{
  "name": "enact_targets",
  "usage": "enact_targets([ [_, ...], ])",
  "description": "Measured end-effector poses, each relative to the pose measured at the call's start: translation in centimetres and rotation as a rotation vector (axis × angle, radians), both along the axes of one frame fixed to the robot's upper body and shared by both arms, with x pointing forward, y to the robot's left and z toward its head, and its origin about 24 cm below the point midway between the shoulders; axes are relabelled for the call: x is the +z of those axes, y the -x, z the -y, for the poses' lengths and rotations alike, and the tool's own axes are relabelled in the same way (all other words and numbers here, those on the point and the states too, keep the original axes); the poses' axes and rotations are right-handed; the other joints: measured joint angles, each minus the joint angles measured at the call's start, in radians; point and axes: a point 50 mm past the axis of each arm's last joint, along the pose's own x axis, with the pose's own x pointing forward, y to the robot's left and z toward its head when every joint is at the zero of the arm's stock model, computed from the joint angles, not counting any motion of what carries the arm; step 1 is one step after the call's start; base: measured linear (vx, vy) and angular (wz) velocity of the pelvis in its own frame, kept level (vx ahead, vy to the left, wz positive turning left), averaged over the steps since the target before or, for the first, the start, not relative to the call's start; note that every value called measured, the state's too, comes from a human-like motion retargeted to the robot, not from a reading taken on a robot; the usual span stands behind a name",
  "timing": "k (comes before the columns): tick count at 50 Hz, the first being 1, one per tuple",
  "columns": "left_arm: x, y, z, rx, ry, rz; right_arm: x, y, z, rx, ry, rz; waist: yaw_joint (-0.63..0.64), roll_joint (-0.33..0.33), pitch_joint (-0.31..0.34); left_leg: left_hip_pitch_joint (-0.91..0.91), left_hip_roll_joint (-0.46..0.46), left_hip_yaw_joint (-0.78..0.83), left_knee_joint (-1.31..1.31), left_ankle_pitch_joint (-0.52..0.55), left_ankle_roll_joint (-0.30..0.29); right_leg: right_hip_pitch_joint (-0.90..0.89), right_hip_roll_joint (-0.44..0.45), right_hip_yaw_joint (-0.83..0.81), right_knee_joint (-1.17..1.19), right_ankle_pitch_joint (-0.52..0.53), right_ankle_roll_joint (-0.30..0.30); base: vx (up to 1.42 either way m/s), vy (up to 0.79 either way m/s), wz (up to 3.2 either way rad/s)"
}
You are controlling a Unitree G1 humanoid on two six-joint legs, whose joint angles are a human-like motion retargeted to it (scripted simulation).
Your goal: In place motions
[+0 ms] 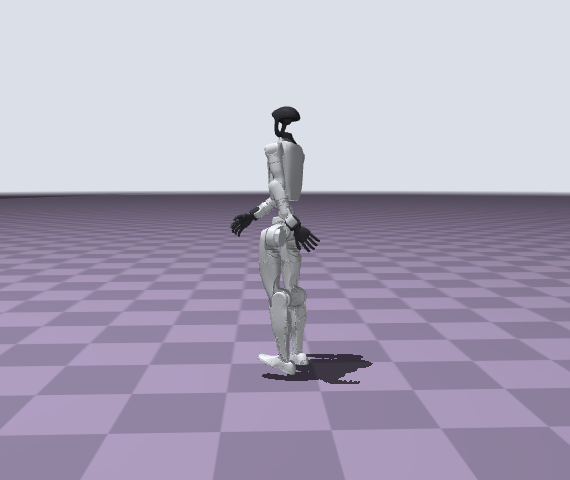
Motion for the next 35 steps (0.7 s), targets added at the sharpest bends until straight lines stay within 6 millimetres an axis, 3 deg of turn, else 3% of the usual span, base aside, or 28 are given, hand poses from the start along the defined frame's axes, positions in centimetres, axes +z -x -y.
enact_targets([
  [2,-1.6,-5.4,-0.6,-0.125,0.026,0.136,-3.1,3.8,1.9,-0.073,0.028,-0.165,0.002,-0.001,-0.004,-0.004,-0.003,-0.011,0.002,0.003,0.002,0.013,-0.002,-0.022,-0.005,-0.003,0.002,-0.01,-0.01,0.36],
  [4,-2.5,-11.9,-0.6,-0.244,0.073,0.301,-6.3,8.9,4.4,-0.158,0.101,-0.387,0.007,-0.005,-0.005,-0.008,-0.006,-0.023,0.004,0.007,0.003,0.026,-0.006,-0.046,-0.01,-0.004,0.005,-0.05,0.0,0.38],
  [6,-2.5,-18.9,0.5,-0.344,0.138,0.496,-8.6,15.1,7.0,-0.256,0.195,-0.64,0.012,-0.011,-0.004,-0.01,-0.009,-0.03,0.005,0.011,0.004,0.038,-0.009,-0.065,-0.015,-0.005,0.007,-0.05,0.0,0.32],
  [8,-1.6,-25.5,2.3,-0.42,0.198,0.715,-9.5,21.8,9.4,-0.375,0.301,-0.906,0.015,-0.014,-0.001,-0.011,-0.012,-0.035,0.006,0.012,0.006,0.045,-0.013,-0.078,-0.018,-0.004,0.009,-0.01,0.0,0.11],
  [11,1.5,-34.1,4.9,-0.494,0.24,1.047,-8.0,31.5,12.3,-0.6,0.439,-1.303,0.023,-0.014,0.005,-0.015,-0.014,-0.034,0.009,0.011,0.01,0.045,-0.017,-0.081,-0.02,-0.002,0.011,0.0,0.04,-0.12],
  [14,5.6,-40.3,6.7,-0.533,0.235,1.337,-5.3,39.0,13.7,-0.862,0.485,-1.576,0.02,-0.005,0.005,-0.024,-0.014,-0.033,0.011,0.008,0.013,0.038,-0.018,-0.081,-0.023,0.001,0.011,0.02,0.08,-0.19],
  [17,8.9,-44.0,7.1,-0.574,0.21,1.546,-3.6,43.2,13.9,-1.096,0.455,-1.617,0.006,0.003,0.01,-0.032,-0.015,-0.035,0.013,0.008,0.015,0.032,-0.02,-0.08,-0.024,0.002,0.012,0.0,0.04,-0.06],
  [19,9.9,-44.9,6.7,-0.598,0.183,1.611,-3.0,44.6,13.8,-1.214,0.422,-1.591,-0.001,0.004,0.017,-0.032,-0.018,-0.037,0.012,0.009,0.016,0.033,-0.022,-0.079,-0.025,0.002,0.011,0.0,0.0,0.0],
  [22,9.0,-44.0,6.2,-0.591,0.139,1.619,-2.5,45.7,13.6,-1.361,0.421,-1.567,-0.002,0.004,0.016,-0.032,-0.022,-0.039,0.012,0.008,0.016,0.033,-0.026,-0.079,-0.026,0.002,0.01,0.0,0.0,0.0],
  [25,5.9,-40.7,5.6,-0.554,0.123,1.496,-2.7,45.2,13.5,-1.431,0.438,-1.546,0.01,0.008,0.014,-0.031,-0.023,-0.04,0.012,0.004,0.017,0.032,-0.026,-0.078,-0.025,0.001,0.01,0.0,0.0,0.0],
  [26,4.3,-38.8,5.4,-0.535,0.128,1.412,-3.3,44.2,13.5,-1.418,0.431,-1.523,0.013,0.01,0.014,-0.029,-0.023,-0.04,0.011,0.003,0.017,0.033,-0.026,-0.08,-0.025,0.001,0.01,0.0,0.0,0.0],
  [28,0.8,-33.3,4.7,-0.485,0.147,1.199,-4.9,41.1,13.4,-1.327,0.403,-1.456,0.017,0.014,0.009,-0.028,-0.023,-0.042,0.009,0.0,0.018,0.034,-0.025,-0.085,-0.024,-0.002,0.01,0.0,0.0,0.0],
  [31,-2.6,-23.1,3.2,-0.382,0.15,0.822,-7.3,34.4,12.7,-1.061,0.33,-1.34,0.021,0.015,0.0,-0.021,-0.021,-0.042,0.004,-0.005,0.018,0.032,-0.021,-0.076,-0.02,-0.006,0.008,0.01,-0.01,0.06],
  [33,-3.1,-15.6,2.2,-0.285,0.125,0.54,-8.6,28.5,11.5,-0.843,0.256,-1.237,0.021,0.016,-0.003,-0.014,-0.019,-0.04,0.002,-0.011,0.018,0.028,-0.018,-0.067,-0.017,-0.007,0.007,0.0,0.0,0.0],
  [35,-2.4,-8.4,1.6,-0.162,0.076,0.276,-9.1,21.9,9.3,-0.62,0.159,-1.105,0.021,0.017,0.001,-0.007,-0.015,-0.031,0.0,-0.019,0.018,0.021,-0.015,-0.051,-0.012,-0.007,0.005,0.0,-0.01,-0.14],
])
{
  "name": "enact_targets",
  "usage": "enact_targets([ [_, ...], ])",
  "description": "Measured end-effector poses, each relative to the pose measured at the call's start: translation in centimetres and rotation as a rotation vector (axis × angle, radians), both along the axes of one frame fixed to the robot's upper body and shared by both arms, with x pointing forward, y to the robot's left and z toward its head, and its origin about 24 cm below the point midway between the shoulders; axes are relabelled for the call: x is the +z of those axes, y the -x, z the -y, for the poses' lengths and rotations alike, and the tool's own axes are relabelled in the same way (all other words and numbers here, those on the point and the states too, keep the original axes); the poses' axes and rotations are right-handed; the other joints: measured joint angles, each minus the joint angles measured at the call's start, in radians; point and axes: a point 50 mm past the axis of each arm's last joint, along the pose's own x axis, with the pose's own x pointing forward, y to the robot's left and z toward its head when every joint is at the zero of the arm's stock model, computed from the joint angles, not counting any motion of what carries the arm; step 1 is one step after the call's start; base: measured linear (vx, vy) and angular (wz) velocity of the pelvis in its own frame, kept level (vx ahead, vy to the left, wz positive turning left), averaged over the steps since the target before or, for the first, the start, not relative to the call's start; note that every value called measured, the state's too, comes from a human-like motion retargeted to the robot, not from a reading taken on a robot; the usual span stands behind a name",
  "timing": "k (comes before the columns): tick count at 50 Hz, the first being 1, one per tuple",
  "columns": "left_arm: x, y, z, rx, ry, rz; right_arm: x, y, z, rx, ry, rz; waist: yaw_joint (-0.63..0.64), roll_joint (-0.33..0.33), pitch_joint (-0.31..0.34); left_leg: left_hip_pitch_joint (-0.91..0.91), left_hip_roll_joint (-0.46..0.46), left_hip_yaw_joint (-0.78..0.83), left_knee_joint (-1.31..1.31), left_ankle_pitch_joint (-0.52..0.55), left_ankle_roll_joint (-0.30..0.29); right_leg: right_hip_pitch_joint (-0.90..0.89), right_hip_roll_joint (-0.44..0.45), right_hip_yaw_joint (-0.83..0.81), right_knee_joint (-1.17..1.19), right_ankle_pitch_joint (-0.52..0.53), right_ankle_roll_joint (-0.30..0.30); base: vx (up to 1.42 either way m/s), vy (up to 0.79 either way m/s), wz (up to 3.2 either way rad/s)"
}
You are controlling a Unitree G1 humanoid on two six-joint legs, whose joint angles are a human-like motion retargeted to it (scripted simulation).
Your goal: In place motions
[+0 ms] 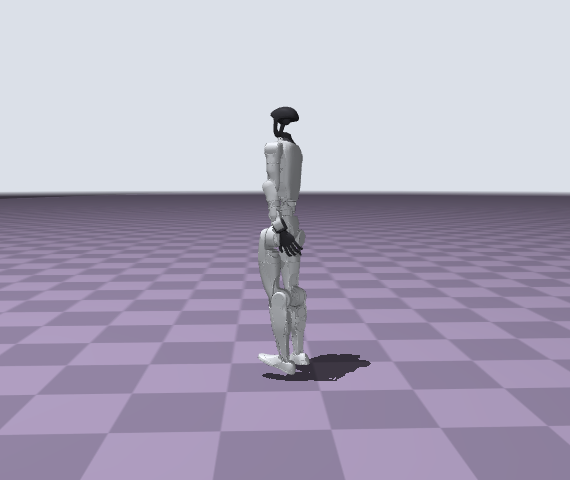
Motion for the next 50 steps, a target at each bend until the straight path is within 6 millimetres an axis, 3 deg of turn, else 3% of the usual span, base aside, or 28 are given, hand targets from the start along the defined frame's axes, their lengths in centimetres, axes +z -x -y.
enact_targets([
  [3,2.3,8.5,0.3,0.2,-0.032,-0.253,1.2,-9.7,-4.5,0.21,-0.223,0.287,0.004,-0.001,0.015,0.014,0.007,0.018,-0.004,-0.012,0.0,-0.011,0.008,0.033,0.008,0.003,-0.004,0.0,-0.01,-0.34],
  [5,3.9,12.5,0.8,0.305,-0.029,-0.324,3.6,-15.4,-7.3,0.34,-0.334,0.485,0.004,0.0,0.023,0.02,0.013,0.026,-0.005,-0.02,0.0,-0.019,0.014,0.052,0.013,0.006,-0.006,-0.03,0.01,-0.27],
  [7,5.4,15.4,1.1,0.367,-0.032,-0.373,6.6,-19.8,-9.6,0.459,-0.409,0.67,0.005,0.003,0.027,0.021,0.018,0.033,-0.006,-0.025,0.001,-0.026,0.018,0.066,0.016,0.01,-0.007,-0.06,0.0,-0.21],
  [10,7.4,18.4,1.6,0.408,-0.076,-0.463,10.7,-23.9,-12.1,0.615,-0.467,0.899,0.004,0.002,0.03,0.02,0.023,0.037,-0.005,-0.029,0.0,-0.031,0.022,0.073,0.018,0.012,-0.007,-0.04,-0.02,-0.06],
  [13,7.7,18.9,1.6,0.432,-0.14,-0.494,12.3,-25.0,-13.2,0.696,-0.443,1.04,-0.005,-0.006,0.025,0.016,0.022,0.035,-0.005,-0.029,0.0,-0.032,0.019,0.071,0.019,0.012,-0.006,0.0,0.0,0.0],
  [16,6.0,16.4,1.5,0.434,-0.142,-0.431,10.7,-23.3,-12.6,0.67,-0.382,1.065,-0.013,-0.014,0.011,0.009,0.015,0.029,-0.003,-0.028,0.001,-0.033,0.013,0.066,0.019,0.009,-0.006,0.0,0.0,0.0],
  [20,2.5,9.5,0.3,0.319,-0.085,-0.238,5.0,-16.8,-9.3,0.526,-0.306,0.805,-0.015,-0.022,-0.005,0.001,0.008,0.019,0.001,-0.024,0.004,-0.026,0.005,0.051,0.018,0.006,-0.003,0.0,0.0,0.0],
  [22,0.5,3.1,-0.1,0.186,-0.033,-0.072,1.4,-10.0,-5.9,0.389,-0.235,0.483,-0.014,-0.027,-0.01,-0.002,0.006,0.012,0.002,-0.02,0.005,-0.013,0.001,0.027,0.011,0.006,0.0,-0.03,-0.02,0.21],
  [24,-0.4,-3.8,0.2,0.067,0.041,0.114,-0.2,-3.2,-2.5,0.238,-0.143,0.198,-0.011,-0.031,-0.011,-0.007,0.005,0.004,0.004,-0.015,0.006,0.0,-0.001,0.004,0.003,0.007,0.004,-0.04,-0.02,0.23],
  [27,0.2,-14.2,1.9,-0.101,0.168,0.412,0.3,6.6,1.4,-0.006,0.034,-0.135,-0.013,-0.036,-0.008,-0.02,0.003,-0.012,0.013,-0.008,0.009,0.016,-0.004,-0.023,-0.005,0.007,0.009,-0.03,0.0,0.24],
  [30,3.1,-23.5,4.3,-0.243,0.249,0.731,2.5,15.2,3.9,-0.225,0.231,-0.341,-0.028,-0.037,0.002,-0.031,0.001,-0.031,0.022,-0.001,0.011,0.027,-0.007,-0.039,-0.009,0.006,0.014,-0.01,0.0,0.13],
  [33,7.0,-30.3,5.9,-0.348,0.247,1.007,5.3,21.3,5.1,-0.377,0.361,-0.448,-0.037,-0.033,0.023,-0.025,-0.001,-0.037,0.023,0.003,0.014,0.042,-0.007,-0.044,-0.012,0.007,0.014,0.0,0.0,0.0],
  [35,9.3,-33.2,6.6,-0.393,0.231,1.137,7.1,24.3,5.6,-0.439,0.432,-0.507,-0.043,-0.029,0.033,-0.02,-0.002,-0.039,0.023,0.004,0.016,0.048,-0.006,-0.044,-0.012,0.007,0.014,0.0,0.0,0.0],
  [38,11.1,-35.1,6.9,-0.429,0.236,1.243,9.0,26.8,6.3,-0.486,0.55,-0.567,-0.044,-0.018,0.039,-0.017,0.0,-0.032,0.024,0.001,0.017,0.045,-0.007,-0.038,-0.01,0.008,0.013,0.0,0.04,-0.26],
  [40,11.2,-35.1,6.7,-0.43,0.222,1.277,9.3,27.0,6.6,-0.501,0.621,-0.575,-0.04,-0.011,0.041,-0.015,0.001,-0.025,0.026,-0.003,0.017,0.04,-0.007,-0.03,-0.008,0.01,0.012,0.02,0.05,-0.34],
  [43,8.6,-32.6,5.9,-0.402,0.164,1.215,7.8,25.0,6.1,-0.498,0.647,-0.512,-0.028,-0.003,0.037,-0.012,-0.001,-0.022,0.027,-0.01,0.018,0.034,-0.008,-0.02,-0.006,0.01,0.009,0.03,0.02,-0.11],
  [46,4.2,-26.3,4.7,-0.378,0.145,0.998,4.9,20.5,4.8,-0.451,0.541,-0.416,-0.019,0.002,0.015,-0.018,-0.002,-0.028,0.025,-0.016,0.018,0.023,-0.008,-0.021,-0.004,0.007,0.007,0.03,-0.01,0.1],
  [48,1.3,-20.2,3.6,-0.334,0.137,0.779,2.8,16.0,3.6,-0.393,0.408,-0.333,-0.022,0.003,0.0,-0.019,-0.002,-0.028,0.02,-0.02,0.017,0.015,-0.007,-0.018,-0.002,0.004,0.005,0.05,-0.02,0.26],
  [50,-0.5,-12.8,2.4,-0.258,0.118,0.522,1.0,10.6,2.1,-0.309,0.246,-0.22,-0.023,0.005,-0.011,-0.015,0.0,-0.021,0.015,-0.023,0.017,0.009,-0.006,-0.012,0.001,0.003,0.004,0.0,0.0,0.0],
])
